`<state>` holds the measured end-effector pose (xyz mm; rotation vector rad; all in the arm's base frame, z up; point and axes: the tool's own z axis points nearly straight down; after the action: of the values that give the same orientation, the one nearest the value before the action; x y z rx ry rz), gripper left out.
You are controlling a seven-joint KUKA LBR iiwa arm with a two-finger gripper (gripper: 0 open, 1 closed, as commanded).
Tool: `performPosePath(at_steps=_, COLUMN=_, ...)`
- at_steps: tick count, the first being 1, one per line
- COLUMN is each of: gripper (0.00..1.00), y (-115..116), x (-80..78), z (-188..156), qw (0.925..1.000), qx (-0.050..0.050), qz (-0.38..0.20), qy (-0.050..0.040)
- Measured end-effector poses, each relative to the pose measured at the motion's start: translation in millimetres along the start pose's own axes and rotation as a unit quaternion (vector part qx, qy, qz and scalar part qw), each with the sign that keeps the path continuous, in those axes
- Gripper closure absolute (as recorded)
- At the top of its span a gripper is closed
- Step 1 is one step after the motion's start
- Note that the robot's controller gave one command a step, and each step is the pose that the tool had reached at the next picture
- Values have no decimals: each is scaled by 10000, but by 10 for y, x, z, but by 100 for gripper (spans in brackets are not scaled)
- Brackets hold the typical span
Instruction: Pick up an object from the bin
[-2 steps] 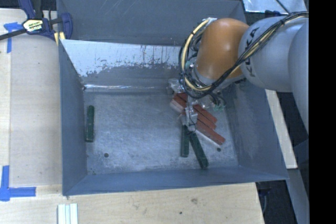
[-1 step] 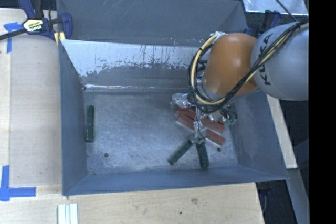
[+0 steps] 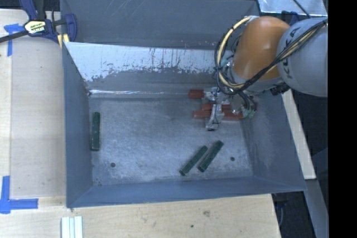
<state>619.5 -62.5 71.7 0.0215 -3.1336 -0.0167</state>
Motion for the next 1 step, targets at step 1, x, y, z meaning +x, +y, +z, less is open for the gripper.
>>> performPosePath(at_steps=1, gripper=100, y=0, x=0, z=0, qw=10000, qx=1, qz=-2, qy=0)
